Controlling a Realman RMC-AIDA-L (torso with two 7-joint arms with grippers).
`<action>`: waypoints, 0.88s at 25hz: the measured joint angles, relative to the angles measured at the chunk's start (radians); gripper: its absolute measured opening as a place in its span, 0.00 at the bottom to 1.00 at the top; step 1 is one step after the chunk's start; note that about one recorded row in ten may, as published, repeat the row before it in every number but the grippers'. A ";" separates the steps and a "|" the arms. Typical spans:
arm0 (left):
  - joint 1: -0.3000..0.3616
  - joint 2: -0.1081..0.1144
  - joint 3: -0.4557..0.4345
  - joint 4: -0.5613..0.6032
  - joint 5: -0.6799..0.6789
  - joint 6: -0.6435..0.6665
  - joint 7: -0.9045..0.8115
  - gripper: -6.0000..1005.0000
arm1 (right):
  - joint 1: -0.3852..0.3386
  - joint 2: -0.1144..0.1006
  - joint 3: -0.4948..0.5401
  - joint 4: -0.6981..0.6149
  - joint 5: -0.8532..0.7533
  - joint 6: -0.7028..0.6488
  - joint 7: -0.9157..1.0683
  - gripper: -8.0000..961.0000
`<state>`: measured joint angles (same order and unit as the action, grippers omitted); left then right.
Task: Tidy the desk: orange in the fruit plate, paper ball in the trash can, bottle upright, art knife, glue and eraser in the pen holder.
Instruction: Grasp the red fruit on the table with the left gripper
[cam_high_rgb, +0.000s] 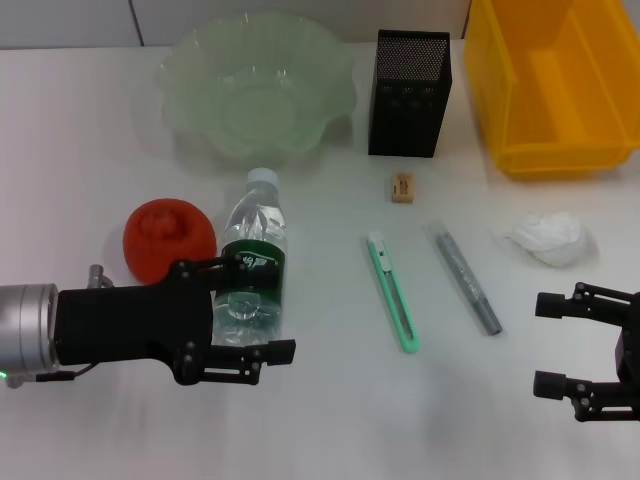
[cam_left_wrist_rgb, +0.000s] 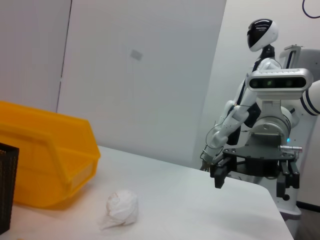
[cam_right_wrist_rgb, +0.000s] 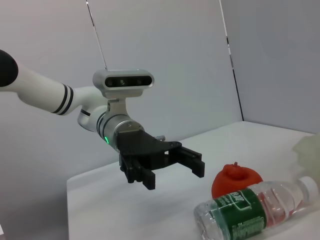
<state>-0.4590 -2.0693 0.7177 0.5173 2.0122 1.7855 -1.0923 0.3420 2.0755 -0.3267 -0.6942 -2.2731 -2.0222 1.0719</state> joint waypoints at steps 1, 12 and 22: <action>0.001 0.000 -0.001 0.000 -0.002 0.000 0.001 0.85 | 0.000 0.000 0.000 0.001 0.000 0.001 0.000 0.88; 0.013 0.001 -0.044 0.008 -0.013 -0.001 0.034 0.83 | 0.000 0.000 0.000 0.007 0.001 0.028 0.001 0.88; 0.097 0.001 -0.432 -0.128 -0.134 -0.192 0.301 0.80 | -0.007 0.002 0.000 0.011 0.001 0.062 0.001 0.88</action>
<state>-0.3621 -2.0684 0.2858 0.3891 1.8778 1.5933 -0.7910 0.3346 2.0777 -0.3267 -0.6829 -2.2717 -1.9606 1.0730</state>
